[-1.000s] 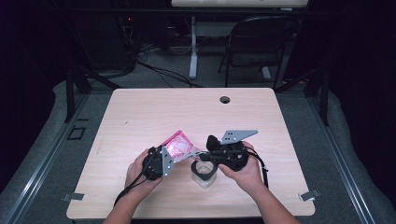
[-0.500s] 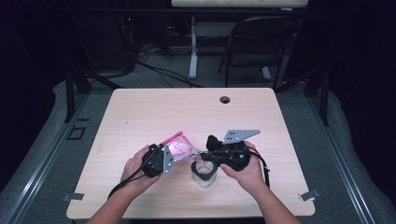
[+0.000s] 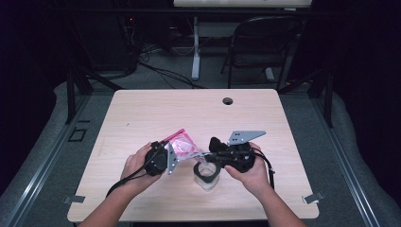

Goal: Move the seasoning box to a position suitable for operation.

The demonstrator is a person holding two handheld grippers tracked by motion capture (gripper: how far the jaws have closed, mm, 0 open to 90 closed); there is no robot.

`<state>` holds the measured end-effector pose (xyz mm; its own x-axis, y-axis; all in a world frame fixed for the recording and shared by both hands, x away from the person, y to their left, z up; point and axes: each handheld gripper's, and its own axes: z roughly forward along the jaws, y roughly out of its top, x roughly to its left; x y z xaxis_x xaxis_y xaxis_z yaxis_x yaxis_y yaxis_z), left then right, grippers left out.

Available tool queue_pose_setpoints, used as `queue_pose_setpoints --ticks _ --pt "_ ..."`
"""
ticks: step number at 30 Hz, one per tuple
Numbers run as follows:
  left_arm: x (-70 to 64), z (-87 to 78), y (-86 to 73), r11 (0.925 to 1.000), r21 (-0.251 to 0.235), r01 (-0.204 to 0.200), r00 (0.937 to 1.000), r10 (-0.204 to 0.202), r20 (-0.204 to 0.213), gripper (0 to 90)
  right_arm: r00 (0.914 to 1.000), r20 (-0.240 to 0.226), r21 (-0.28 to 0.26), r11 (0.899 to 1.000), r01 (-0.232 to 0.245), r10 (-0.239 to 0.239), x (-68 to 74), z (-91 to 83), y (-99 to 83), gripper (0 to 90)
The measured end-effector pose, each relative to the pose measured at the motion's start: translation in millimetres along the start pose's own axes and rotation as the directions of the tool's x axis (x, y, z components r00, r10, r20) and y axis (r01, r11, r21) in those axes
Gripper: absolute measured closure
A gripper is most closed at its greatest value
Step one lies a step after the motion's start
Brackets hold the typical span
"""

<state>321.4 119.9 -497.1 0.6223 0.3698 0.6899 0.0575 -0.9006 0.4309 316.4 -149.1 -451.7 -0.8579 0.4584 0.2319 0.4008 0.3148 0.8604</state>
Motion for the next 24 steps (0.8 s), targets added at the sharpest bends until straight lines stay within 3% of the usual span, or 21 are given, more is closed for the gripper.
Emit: queue_pose_setpoints --ticks 8,10,15,24 --pt "1.8 -2.7 0.3 0.9996 -0.006 -0.028 0.9991 0.028 -0.031 59.3 1.0 0.0 0.024 1.0 0.003 -0.003 1.6 0.1 2.5 90.0" --pt "0.9 -4.5 1.1 0.9985 0.004 -0.054 0.9975 0.054 -0.045 59.4 1.0 0.0 0.028 1.0 0.005 -0.005 2.2 -0.1 2.0 90.0" --pt "-1.6 -6.2 4.6 0.9947 0.006 -0.103 0.9926 0.103 -0.064 59.5 0.9996 -0.014 0.03 0.999 -0.024 0.025 -0.6 -2.5 -3.5 90.0" --pt "-5.2 -4.3 7.3 0.991 0.013 -0.133 0.9878 0.134 -0.079 59.8 0.9979 -0.035 0.034 0.998 -0.053 0.054 -4.6 -4.2 -11.2 90.0"
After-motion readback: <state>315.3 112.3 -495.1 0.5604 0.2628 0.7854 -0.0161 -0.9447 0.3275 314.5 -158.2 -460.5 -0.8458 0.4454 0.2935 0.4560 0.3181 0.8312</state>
